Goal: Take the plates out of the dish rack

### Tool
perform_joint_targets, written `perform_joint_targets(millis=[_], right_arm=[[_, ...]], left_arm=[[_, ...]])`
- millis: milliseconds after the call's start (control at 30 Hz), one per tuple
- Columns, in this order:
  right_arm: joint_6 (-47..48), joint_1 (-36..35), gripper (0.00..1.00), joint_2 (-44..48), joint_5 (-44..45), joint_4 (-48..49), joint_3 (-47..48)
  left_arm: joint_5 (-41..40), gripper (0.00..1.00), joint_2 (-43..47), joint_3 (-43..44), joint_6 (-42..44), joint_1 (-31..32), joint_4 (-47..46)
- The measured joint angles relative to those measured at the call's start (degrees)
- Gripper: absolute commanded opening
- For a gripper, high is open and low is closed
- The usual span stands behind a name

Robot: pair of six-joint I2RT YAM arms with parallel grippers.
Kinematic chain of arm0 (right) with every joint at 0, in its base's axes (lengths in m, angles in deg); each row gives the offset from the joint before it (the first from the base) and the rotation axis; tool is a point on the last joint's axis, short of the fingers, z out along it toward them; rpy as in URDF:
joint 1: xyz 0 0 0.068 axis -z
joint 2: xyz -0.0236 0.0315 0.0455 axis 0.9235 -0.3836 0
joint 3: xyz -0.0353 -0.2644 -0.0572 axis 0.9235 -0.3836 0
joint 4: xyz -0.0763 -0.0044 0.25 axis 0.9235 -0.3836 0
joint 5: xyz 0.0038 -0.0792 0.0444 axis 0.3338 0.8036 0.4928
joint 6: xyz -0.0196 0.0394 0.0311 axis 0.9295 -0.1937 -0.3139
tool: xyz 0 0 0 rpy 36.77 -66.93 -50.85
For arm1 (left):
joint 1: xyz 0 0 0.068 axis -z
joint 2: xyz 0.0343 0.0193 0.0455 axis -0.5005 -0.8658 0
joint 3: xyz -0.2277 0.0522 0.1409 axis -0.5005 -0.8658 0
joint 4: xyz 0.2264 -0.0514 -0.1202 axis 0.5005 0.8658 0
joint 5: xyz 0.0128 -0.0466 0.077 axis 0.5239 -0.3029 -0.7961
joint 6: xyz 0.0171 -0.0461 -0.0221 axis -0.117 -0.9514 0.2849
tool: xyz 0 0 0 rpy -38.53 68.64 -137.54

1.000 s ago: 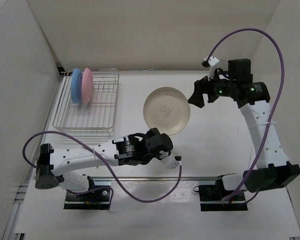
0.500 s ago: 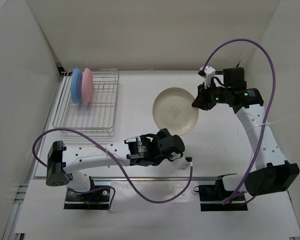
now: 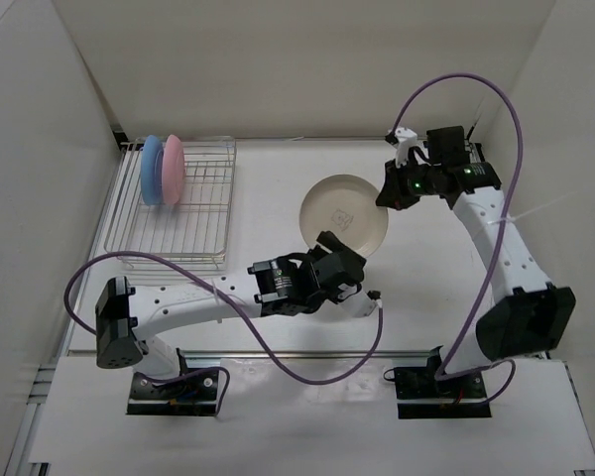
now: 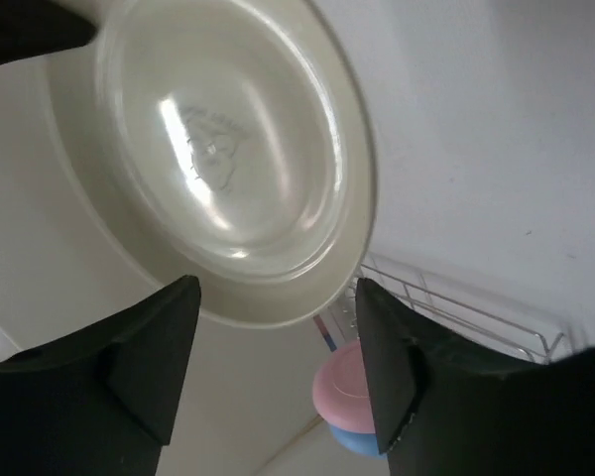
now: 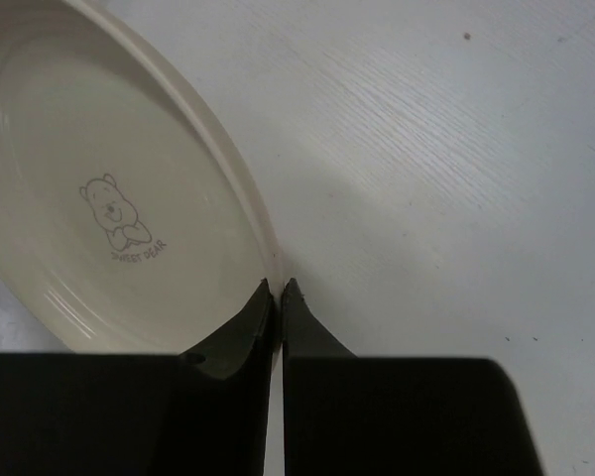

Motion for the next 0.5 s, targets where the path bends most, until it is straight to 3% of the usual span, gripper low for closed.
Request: perform_joint_targets(millis=[33,67,333,500], right_arm=[[0.0,0.0,0.00,-2.1,0.8,0.1,0.6],[-0.3,0.0,0.00,-4.1,1.5,0.2,1.3],[-6.3,1.3,0.00,-21.8,9.8,5.8,11.3],[-9.9,5.2,0.00,-35.5,16.9,9.4,21.7]], left_arm=[[-0.2,0.82,0.0,0.2,-0.1,-0.4,-0.5],[-0.3,1.00,0.0,0.6,-0.1,-1.0,-0.9],[-3.5,1.00,0.2,1.9,-0.4,-6.1,-3.5],[-5.7,1.00,-2.3,17.0,-7.7,-15.8,3.1]])
